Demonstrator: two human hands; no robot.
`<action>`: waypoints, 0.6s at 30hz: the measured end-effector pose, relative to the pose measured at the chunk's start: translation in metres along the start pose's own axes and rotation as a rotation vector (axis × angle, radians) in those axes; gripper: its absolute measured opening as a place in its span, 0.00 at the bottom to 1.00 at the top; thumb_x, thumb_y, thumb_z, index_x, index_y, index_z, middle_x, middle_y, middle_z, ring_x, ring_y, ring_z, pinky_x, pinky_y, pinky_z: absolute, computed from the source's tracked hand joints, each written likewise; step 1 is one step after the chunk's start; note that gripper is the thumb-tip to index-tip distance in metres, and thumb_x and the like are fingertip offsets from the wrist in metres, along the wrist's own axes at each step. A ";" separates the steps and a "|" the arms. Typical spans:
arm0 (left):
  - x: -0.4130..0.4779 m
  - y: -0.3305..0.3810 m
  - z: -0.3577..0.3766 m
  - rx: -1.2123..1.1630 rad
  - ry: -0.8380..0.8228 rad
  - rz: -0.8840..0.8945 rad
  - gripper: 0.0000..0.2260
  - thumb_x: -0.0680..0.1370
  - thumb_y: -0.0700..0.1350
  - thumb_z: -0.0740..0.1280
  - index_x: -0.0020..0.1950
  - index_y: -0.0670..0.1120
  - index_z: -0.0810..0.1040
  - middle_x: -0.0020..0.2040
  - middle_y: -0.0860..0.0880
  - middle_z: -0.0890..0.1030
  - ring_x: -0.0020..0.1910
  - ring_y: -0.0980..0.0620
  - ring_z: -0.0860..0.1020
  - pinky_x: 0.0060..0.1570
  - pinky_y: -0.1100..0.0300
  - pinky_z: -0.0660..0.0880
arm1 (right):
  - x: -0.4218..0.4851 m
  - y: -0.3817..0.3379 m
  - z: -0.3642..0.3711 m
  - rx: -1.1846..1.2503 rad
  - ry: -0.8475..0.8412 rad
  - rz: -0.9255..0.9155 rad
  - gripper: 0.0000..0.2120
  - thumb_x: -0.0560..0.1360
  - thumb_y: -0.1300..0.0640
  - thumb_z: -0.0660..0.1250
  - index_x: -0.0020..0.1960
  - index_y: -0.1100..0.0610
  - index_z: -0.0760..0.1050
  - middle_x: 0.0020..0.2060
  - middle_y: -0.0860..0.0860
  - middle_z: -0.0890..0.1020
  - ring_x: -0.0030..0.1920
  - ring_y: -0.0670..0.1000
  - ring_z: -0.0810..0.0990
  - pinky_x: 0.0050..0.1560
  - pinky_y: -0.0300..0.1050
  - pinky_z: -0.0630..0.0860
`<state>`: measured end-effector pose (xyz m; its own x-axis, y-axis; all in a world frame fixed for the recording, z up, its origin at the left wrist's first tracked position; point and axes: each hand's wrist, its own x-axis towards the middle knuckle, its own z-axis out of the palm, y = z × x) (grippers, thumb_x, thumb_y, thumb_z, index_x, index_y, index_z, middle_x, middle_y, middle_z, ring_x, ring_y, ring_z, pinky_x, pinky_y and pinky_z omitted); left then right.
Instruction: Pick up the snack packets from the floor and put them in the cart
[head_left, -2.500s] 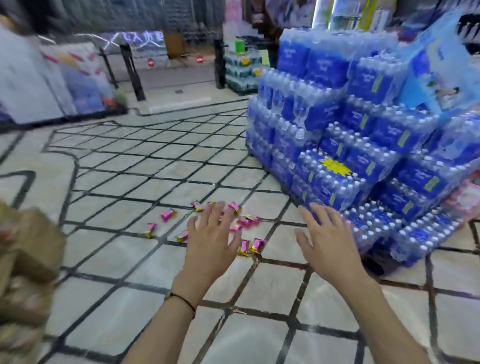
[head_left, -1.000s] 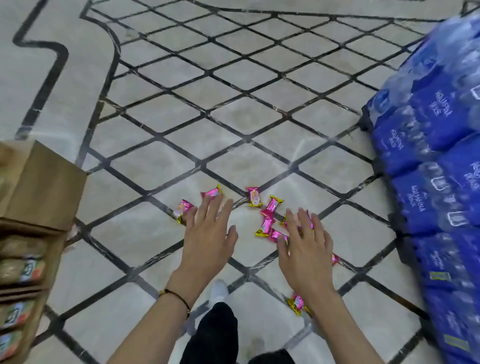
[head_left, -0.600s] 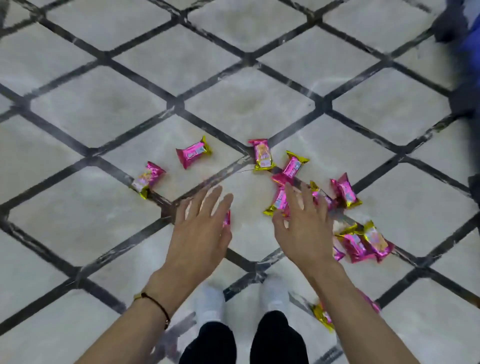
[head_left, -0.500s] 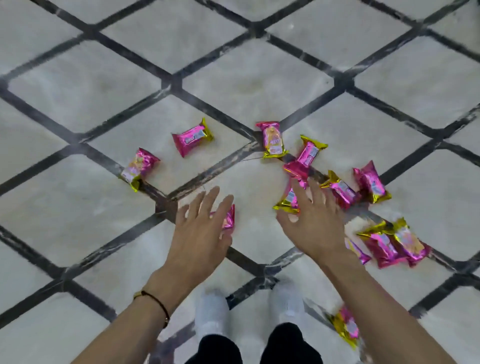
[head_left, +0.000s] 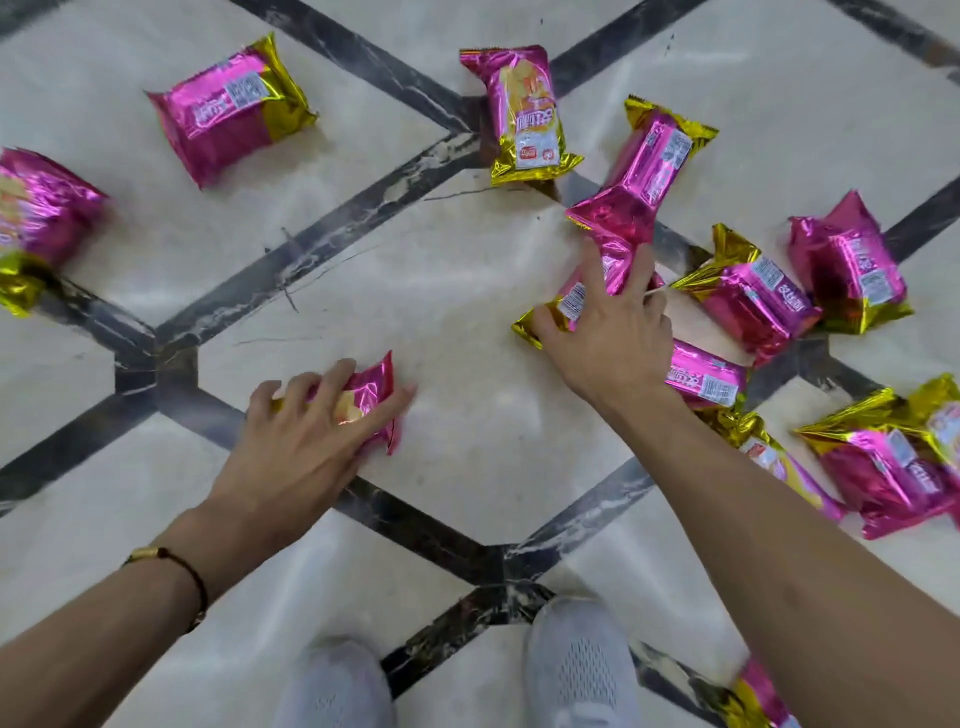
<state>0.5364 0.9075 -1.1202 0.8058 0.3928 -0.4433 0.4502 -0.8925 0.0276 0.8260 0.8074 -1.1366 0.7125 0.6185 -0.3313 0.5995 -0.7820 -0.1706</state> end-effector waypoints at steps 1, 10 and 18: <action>0.001 -0.001 0.000 -0.009 -0.019 -0.011 0.44 0.72 0.63 0.71 0.83 0.58 0.52 0.72 0.35 0.67 0.59 0.32 0.73 0.53 0.37 0.73 | 0.004 -0.002 0.001 0.008 -0.002 0.011 0.38 0.75 0.32 0.59 0.80 0.43 0.51 0.80 0.60 0.49 0.70 0.71 0.63 0.66 0.64 0.67; 0.007 0.020 -0.008 -0.147 0.016 -0.160 0.35 0.76 0.50 0.72 0.80 0.54 0.60 0.61 0.38 0.71 0.50 0.38 0.74 0.40 0.45 0.77 | 0.007 -0.015 0.004 -0.019 0.033 -0.035 0.32 0.74 0.54 0.67 0.76 0.50 0.60 0.78 0.64 0.52 0.67 0.73 0.64 0.62 0.60 0.70; -0.031 0.046 -0.099 -0.363 0.194 -0.352 0.32 0.79 0.48 0.69 0.80 0.54 0.59 0.58 0.39 0.68 0.50 0.39 0.72 0.42 0.45 0.77 | -0.077 -0.026 -0.069 -0.032 0.090 -0.271 0.31 0.72 0.58 0.66 0.74 0.50 0.63 0.76 0.63 0.57 0.60 0.70 0.67 0.57 0.62 0.72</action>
<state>0.5705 0.8765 -1.0163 0.6229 0.7187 -0.3090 0.7822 -0.5790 0.2299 0.7806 0.7857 -1.0425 0.5537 0.8099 -0.1938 0.7825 -0.5856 -0.2116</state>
